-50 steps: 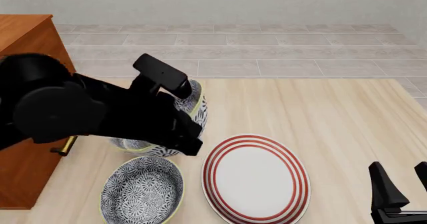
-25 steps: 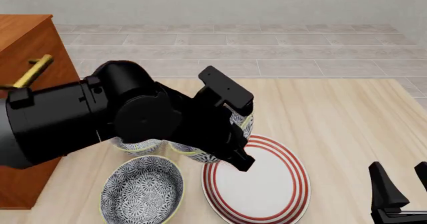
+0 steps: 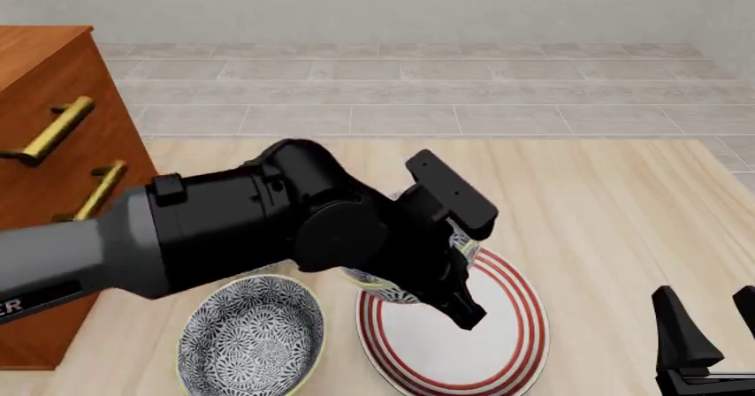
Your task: Put the bowl at the front on the plate.
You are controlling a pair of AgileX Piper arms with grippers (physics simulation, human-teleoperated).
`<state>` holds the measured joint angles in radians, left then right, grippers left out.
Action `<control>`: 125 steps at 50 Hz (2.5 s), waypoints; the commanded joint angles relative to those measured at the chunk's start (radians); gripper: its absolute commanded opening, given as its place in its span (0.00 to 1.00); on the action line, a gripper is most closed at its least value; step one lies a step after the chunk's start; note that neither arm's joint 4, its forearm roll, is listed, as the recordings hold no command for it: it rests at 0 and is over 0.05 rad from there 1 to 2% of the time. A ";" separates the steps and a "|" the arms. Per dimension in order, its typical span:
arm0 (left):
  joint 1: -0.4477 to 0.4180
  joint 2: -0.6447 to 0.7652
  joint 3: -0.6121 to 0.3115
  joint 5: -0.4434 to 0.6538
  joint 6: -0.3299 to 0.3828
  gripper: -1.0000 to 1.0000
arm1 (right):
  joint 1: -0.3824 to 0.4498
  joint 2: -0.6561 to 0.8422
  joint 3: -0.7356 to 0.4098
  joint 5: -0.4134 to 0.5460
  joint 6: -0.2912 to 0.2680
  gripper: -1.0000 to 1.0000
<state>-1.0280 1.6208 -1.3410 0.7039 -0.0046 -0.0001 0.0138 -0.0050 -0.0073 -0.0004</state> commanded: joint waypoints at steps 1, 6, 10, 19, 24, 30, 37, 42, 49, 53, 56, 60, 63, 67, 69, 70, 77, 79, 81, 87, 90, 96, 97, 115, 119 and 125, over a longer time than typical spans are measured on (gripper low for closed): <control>-0.014 0.045 0.001 -0.026 0.015 0.00 | 0.000 -0.003 0.001 0.002 0.000 1.00; -0.020 0.069 -0.017 -0.028 0.010 0.00 | 0.000 -0.003 0.001 0.002 0.000 1.00; -0.028 0.088 -0.031 -0.024 0.003 0.00 | 0.000 -0.003 0.001 0.002 0.000 1.00; -0.051 0.126 -0.055 -0.029 -0.010 0.00 | 0.000 -0.004 0.001 0.002 0.000 1.00; -0.052 0.137 -0.054 -0.036 -0.007 0.00 | 0.000 -0.003 0.001 0.002 0.000 1.00; -0.048 0.150 -0.042 -0.050 -0.006 0.00 | 0.000 -0.003 0.001 0.002 0.000 1.00; -0.047 0.167 -0.026 -0.060 -0.001 0.00 | 0.000 -0.003 0.001 0.002 0.000 1.00; -0.042 0.171 -0.016 -0.066 0.000 0.00 | 0.000 -0.003 0.001 0.002 0.000 1.00; -0.055 0.190 -0.011 -0.077 -0.009 0.00 | 0.000 -0.003 0.001 0.002 0.000 1.00; -0.063 0.201 -0.012 -0.079 -0.015 0.00 | 0.000 -0.003 0.001 0.002 0.000 1.00; -0.051 0.199 0.019 -0.102 0.007 0.00 | 0.000 -0.003 0.001 0.002 0.000 1.00; -0.052 0.207 0.018 -0.106 0.001 0.00 | 0.000 -0.003 0.001 0.002 0.000 1.00; -0.057 0.214 0.014 -0.105 -0.001 0.00 | 0.000 -0.003 0.001 0.002 0.000 1.00; -0.066 0.220 0.010 -0.113 -0.005 0.00 | 0.000 -0.003 0.001 0.002 0.000 1.00; -0.070 0.231 0.010 -0.107 -0.008 0.00 | 0.000 -0.003 0.001 0.002 0.000 1.00; -0.070 0.231 0.010 -0.109 -0.010 0.00 | 0.000 -0.003 0.001 0.002 0.000 1.00; -0.066 0.240 0.015 -0.115 -0.015 0.00 | 0.000 -0.003 0.001 0.002 0.000 1.00; -0.068 0.240 0.013 -0.116 -0.015 0.00 | 0.000 -0.003 0.001 0.002 0.000 1.00; -0.068 0.242 0.012 -0.117 -0.017 0.00 | 0.000 -0.003 0.001 0.002 0.000 1.00; -0.068 0.251 0.022 -0.129 -0.013 0.00 | 0.000 -0.003 0.001 0.002 0.000 1.00; -0.072 0.254 0.016 -0.126 -0.020 0.00 | 0.000 -0.003 0.001 0.002 0.000 1.00; -0.070 0.257 0.012 -0.122 -0.023 1.00 | 0.000 -0.003 0.001 0.002 0.000 1.00; -0.072 0.259 0.011 -0.121 -0.024 1.00 | 0.000 -0.003 0.001 0.002 0.000 1.00; -0.095 0.235 -0.017 -0.083 -0.052 1.00 | 0.000 -0.003 0.001 0.002 0.000 1.00; -0.098 0.207 -0.021 -0.065 -0.055 1.00 | 0.000 -0.003 0.001 0.002 0.000 1.00; -0.082 0.131 0.006 -0.038 -0.047 1.00 | 0.000 -0.003 0.001 0.002 0.000 1.00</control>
<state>-1.1164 1.8266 -1.3487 0.6334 -0.0562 -0.0002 0.0138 -0.0050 -0.0073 -0.0005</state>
